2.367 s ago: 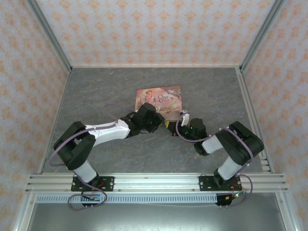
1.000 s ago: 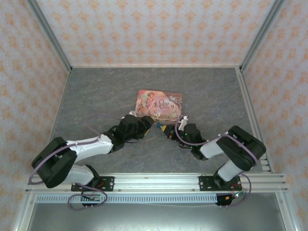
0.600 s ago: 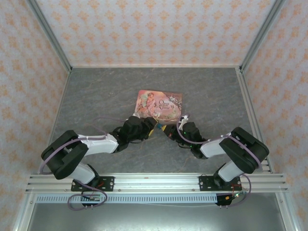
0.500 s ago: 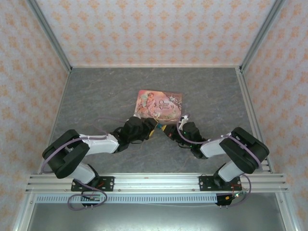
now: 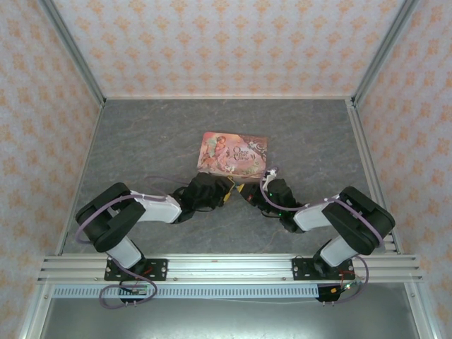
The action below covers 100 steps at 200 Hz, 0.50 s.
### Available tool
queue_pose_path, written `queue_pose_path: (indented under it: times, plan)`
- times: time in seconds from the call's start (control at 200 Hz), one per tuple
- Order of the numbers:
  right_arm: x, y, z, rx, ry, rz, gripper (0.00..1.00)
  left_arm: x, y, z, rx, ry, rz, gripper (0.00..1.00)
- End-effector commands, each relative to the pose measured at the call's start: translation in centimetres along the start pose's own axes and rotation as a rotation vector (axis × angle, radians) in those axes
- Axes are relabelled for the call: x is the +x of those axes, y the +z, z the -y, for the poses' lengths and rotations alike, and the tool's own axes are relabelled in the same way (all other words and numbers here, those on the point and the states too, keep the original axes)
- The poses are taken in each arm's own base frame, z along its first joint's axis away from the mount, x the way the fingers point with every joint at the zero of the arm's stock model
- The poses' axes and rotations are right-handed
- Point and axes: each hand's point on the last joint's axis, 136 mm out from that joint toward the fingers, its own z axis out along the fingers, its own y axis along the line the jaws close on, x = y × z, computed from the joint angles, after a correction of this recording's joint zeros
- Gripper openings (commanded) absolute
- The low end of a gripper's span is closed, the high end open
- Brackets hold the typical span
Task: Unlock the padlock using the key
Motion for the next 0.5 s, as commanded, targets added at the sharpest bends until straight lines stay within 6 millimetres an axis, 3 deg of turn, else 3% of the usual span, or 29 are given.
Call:
queue_pose_path:
  times: [0.0, 0.495]
  plan:
    - [-0.76, 0.16, -2.35, -0.061, -0.005, 0.021, 0.0, -0.08, 0.29, 1.84, 0.051, -0.01, 0.017, 0.44]
    - [-0.78, 0.14, -2.42, -0.063, 0.004, 0.021, 0.0, -0.26, 1.16, 1.82, 0.044, -0.023, 0.025, 0.26]
